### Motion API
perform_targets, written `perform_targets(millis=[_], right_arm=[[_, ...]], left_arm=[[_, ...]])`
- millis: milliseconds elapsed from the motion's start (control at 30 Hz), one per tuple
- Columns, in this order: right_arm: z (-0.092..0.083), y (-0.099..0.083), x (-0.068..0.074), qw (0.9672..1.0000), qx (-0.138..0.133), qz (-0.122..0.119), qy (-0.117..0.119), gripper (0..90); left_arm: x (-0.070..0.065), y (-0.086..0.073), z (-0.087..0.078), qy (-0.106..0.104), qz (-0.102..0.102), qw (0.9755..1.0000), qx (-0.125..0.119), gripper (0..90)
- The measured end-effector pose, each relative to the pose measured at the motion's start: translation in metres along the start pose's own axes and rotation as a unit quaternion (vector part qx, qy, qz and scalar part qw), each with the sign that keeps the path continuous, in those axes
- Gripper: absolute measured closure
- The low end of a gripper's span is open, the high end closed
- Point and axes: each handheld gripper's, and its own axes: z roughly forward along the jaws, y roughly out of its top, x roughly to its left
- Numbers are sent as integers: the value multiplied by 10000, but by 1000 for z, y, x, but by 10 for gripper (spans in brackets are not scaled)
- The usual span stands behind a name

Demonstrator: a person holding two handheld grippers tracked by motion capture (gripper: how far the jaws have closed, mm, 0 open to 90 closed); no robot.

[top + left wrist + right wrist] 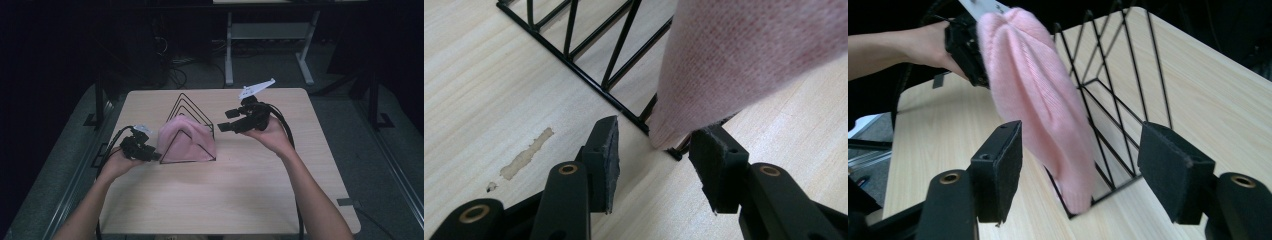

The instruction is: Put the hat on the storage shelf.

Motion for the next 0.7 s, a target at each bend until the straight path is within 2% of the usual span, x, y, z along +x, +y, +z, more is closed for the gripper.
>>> perform_targets(millis=[400,700], right_arm=[[-23,-18,-6,9993,44,179,-331,316],[-32,-27,-8,9986,73,266,-458,304]], left_arm=[[-1,-2,-8,5,56,10000,-57,508],[-4,-3,-13,-1,74,9998,-163,492]])
